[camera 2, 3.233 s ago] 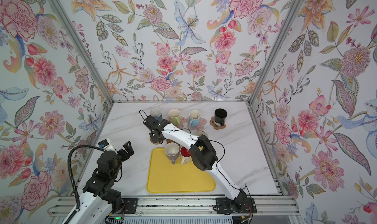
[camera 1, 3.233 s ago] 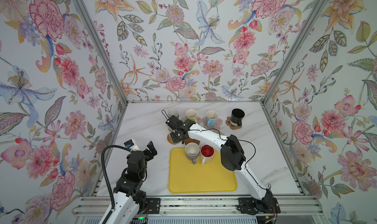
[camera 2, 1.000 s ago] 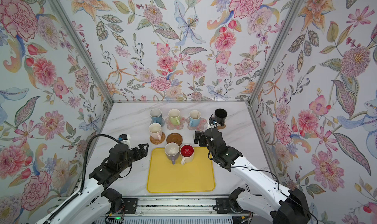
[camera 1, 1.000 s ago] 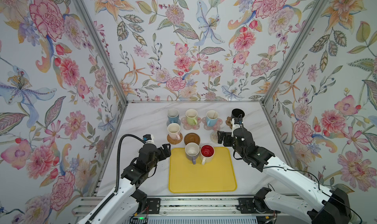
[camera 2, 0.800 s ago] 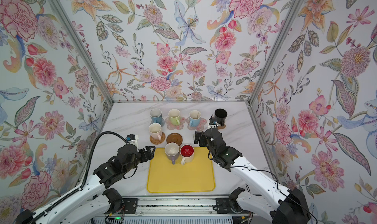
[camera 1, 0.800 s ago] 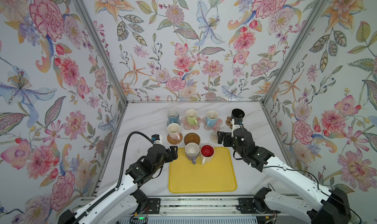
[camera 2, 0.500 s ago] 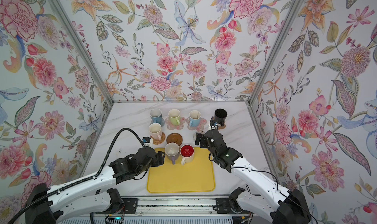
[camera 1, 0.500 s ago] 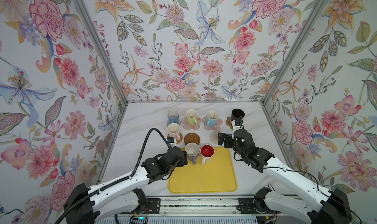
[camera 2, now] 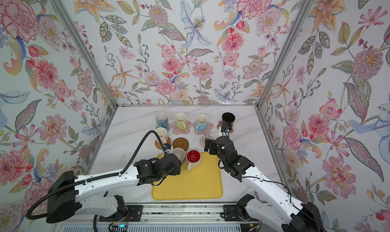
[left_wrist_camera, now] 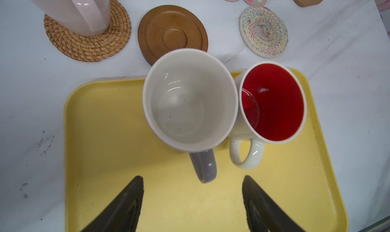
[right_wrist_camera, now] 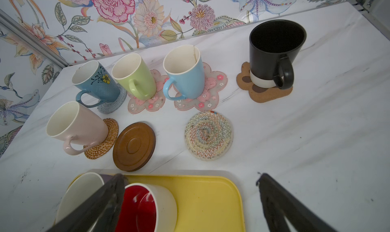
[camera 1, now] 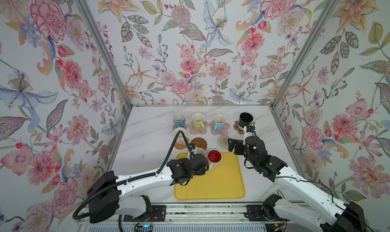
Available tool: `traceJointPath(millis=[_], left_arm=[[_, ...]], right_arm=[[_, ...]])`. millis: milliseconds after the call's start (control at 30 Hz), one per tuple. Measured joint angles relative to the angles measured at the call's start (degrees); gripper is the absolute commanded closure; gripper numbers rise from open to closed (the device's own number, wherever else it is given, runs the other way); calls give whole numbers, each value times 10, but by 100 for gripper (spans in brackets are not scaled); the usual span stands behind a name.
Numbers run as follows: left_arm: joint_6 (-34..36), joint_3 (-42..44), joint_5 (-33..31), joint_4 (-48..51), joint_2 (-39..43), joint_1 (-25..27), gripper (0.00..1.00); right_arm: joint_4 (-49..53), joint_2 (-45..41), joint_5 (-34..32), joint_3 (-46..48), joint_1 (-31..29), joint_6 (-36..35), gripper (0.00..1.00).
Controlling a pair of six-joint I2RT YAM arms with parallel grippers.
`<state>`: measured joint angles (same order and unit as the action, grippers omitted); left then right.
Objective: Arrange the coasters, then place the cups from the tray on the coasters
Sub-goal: 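Lower the left gripper onto the grey-handled mug's rim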
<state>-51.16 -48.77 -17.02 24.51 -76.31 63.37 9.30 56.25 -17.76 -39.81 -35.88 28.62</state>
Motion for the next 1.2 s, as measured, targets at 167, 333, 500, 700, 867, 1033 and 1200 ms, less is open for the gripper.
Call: traceJointPath(millis=[167, 333, 500, 700, 867, 1033, 1200], left_arm=[[-3, -7, 3, 0, -19, 1, 29], [-2, -17, 15, 1, -42, 1, 32], [4, -43, 27, 4, -76, 1, 35], [7, -67, 38, 21, -104, 1, 39], [7, -73, 46, 30, -116, 1, 42], [7, -75, 48, 34, -134, 0, 44], [8, -75, 50, 40, -147, -9, 47]], right_arm=[[0, -7, 5, 7, 7, 4, 1], [0, -12, 8, 10, 12, 4, 1], [0, -13, 10, 10, 16, 4, 1], [0, -13, 14, 10, 22, 4, 1], [0, -16, 20, 13, 26, 4, 1], [0, -16, 23, 13, 27, 4, 1], [0, -16, 24, 13, 31, 4, 1]])
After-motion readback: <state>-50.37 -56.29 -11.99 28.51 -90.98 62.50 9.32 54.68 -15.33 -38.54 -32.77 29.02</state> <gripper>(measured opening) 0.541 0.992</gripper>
